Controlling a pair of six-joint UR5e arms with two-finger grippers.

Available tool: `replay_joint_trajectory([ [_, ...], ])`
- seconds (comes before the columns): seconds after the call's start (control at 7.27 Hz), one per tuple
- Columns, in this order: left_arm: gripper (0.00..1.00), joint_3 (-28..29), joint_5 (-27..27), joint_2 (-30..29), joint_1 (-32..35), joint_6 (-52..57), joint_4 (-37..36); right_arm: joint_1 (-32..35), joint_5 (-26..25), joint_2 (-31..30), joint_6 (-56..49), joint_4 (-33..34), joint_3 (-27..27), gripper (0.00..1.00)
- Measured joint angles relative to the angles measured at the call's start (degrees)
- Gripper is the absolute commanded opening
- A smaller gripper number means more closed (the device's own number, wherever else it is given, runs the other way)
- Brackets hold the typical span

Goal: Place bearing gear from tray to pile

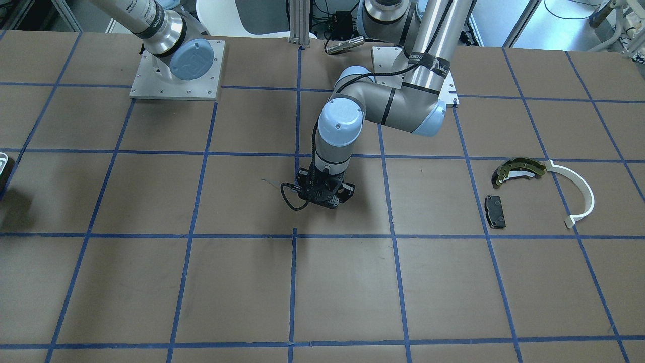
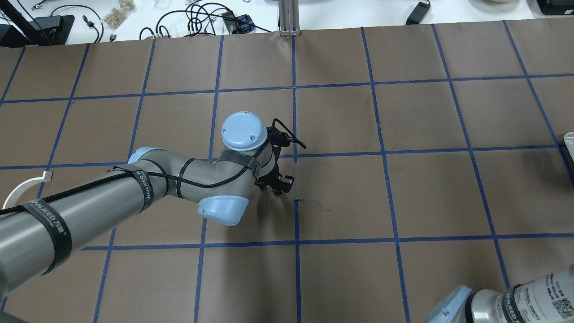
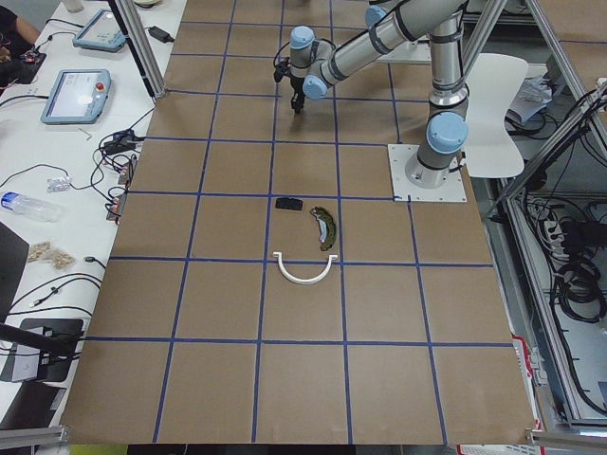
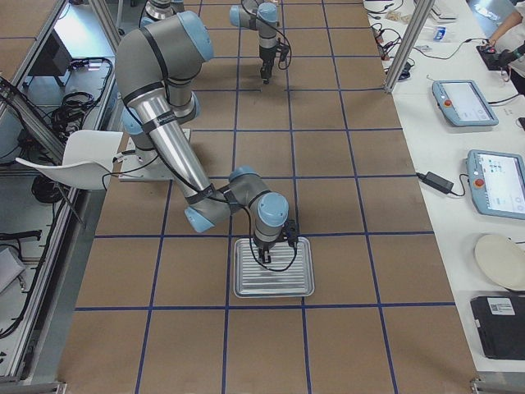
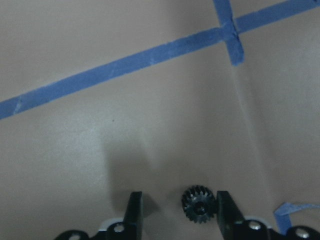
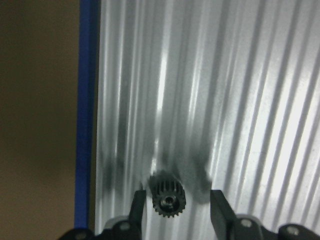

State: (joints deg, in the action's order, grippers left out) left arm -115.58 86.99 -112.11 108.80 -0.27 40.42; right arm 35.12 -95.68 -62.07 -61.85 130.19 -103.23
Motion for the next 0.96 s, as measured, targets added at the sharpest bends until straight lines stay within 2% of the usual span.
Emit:
replay_joint_trajectory([
  [0.41, 0.00, 0.2, 0.4, 0.3, -0.2, 0.0, 0.6, 0.0, 0.0, -0.4, 0.6, 0.0, -0.2, 0.00],
  [0.69, 0.00, 1.8, 3.9, 2.3, -2.6, 2.1, 3.9, 0.3, -0.6, -1.9, 1.1, -0.4, -0.5, 0.00],
  [0.96, 0.00, 5.9, 6.7, 4.6, -12.8, 11.3, 11.1, 1.1, -0.8, -4.6, 1.7, -1.3, -1.8, 0.00],
])
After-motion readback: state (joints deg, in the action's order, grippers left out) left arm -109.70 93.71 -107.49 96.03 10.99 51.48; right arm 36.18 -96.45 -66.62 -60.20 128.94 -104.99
